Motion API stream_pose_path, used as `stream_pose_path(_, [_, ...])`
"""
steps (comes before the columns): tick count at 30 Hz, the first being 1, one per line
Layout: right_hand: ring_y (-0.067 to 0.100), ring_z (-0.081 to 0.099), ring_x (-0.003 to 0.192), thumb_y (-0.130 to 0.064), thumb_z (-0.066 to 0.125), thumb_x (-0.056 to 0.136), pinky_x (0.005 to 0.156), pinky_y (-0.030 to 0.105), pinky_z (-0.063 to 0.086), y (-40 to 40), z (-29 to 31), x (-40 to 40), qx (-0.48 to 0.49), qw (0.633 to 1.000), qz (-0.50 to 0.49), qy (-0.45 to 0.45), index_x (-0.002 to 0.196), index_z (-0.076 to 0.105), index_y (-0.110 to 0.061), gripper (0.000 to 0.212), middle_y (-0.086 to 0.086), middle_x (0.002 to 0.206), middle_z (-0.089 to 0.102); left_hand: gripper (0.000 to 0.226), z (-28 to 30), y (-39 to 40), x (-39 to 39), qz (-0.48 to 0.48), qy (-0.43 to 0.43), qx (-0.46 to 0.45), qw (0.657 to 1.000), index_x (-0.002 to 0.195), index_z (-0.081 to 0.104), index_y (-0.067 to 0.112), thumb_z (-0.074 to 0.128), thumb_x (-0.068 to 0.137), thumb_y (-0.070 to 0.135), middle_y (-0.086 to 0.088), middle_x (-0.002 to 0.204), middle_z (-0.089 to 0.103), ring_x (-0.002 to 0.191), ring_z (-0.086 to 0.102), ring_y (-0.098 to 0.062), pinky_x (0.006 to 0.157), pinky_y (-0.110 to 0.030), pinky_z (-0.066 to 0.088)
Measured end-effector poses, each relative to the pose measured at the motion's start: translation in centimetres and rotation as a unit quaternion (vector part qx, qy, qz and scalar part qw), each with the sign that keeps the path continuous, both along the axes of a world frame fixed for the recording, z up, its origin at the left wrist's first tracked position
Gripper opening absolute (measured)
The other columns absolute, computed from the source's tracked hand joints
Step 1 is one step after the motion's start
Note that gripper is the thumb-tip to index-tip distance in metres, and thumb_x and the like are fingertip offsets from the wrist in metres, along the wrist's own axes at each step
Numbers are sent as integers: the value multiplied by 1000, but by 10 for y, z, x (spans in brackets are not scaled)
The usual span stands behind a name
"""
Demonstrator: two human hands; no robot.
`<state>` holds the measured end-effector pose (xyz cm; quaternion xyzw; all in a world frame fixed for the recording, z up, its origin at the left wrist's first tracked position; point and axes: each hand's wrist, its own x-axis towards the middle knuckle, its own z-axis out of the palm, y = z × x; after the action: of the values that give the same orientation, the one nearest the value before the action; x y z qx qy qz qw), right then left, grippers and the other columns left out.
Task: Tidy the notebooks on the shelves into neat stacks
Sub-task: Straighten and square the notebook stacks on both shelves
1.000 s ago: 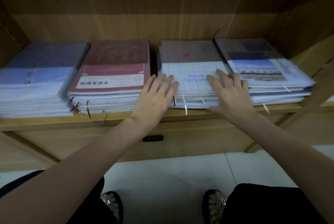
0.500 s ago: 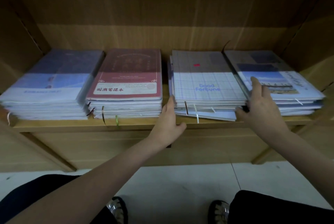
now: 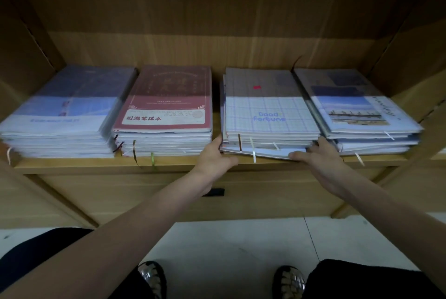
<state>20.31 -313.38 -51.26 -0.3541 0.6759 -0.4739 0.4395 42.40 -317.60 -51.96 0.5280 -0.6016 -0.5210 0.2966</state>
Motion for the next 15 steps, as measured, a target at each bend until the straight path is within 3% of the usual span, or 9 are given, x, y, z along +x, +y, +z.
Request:
stream_pose_path(3, [27, 57, 111, 8, 69, 76, 101, 45, 45, 4, -1, 3, -12, 1000, -5, 0, 115, 45, -10, 49, 11, 118, 59, 52, 2, 7, 2, 20, 33, -4, 999, 122, 52, 24, 61, 80, -5, 17, 100, 59, 101, 55, -4, 88, -19, 39])
stream_pose_path(5, [25, 57, 111, 9, 69, 75, 100, 44, 45, 9, 0, 1, -20, 1000, 7, 9, 118, 46, -10, 52, 9, 117, 60, 54, 2, 16, 5, 13, 43, -9, 999, 125, 51, 24, 58, 81, -7, 18, 101, 59, 94, 53, 3, 85, -15, 39])
stream_pose_path(8, [23, 57, 111, 11, 70, 73, 99, 43, 46, 22, 0, -2, -18, 999, 32, 26, 121, 47, -12, 58, 7, 118, 61, 59, -1, 33, 8, -6, 48, -3, 999, 130, 47, 23, 56, 81, -9, 10, 118, 57, 109, 54, -4, 92, -16, 39])
stream_pose_path(10, [22, 57, 113, 11, 72, 71, 99, 42, 46, 33, -1, -3, -19, 997, 50, 55, 126, 45, -12, 65, 6, 120, 60, 62, -1, 42, 15, -15, 36, 3, 999, 132, 46, 22, 56, 80, -11, 10, 119, 54, 114, 51, -8, 94, -17, 39])
stream_pose_path(12, [21, 56, 113, 7, 76, 69, 98, 40, 47, 41, -2, -1, -1, 989, 77, 128, 129, 42, -10, 71, 6, 123, 59, 56, -2, 46, 26, -30, -6, -18, 999, 129, 49, 17, 56, 80, -9, 8, 114, 57, 113, 55, -10, 94, -18, 42])
stream_pose_path(15, [24, 55, 113, -9, 82, 68, 94, 36, 47, 46, -1, 3, 36, 940, 112, 320, 127, 39, -7, 73, 8, 123, 58, 49, 0, 44, 40, -73, -166, -119, 976, 128, 51, 13, 62, 82, 2, 1, 114, 64, 106, 62, -13, 92, -21, 46])
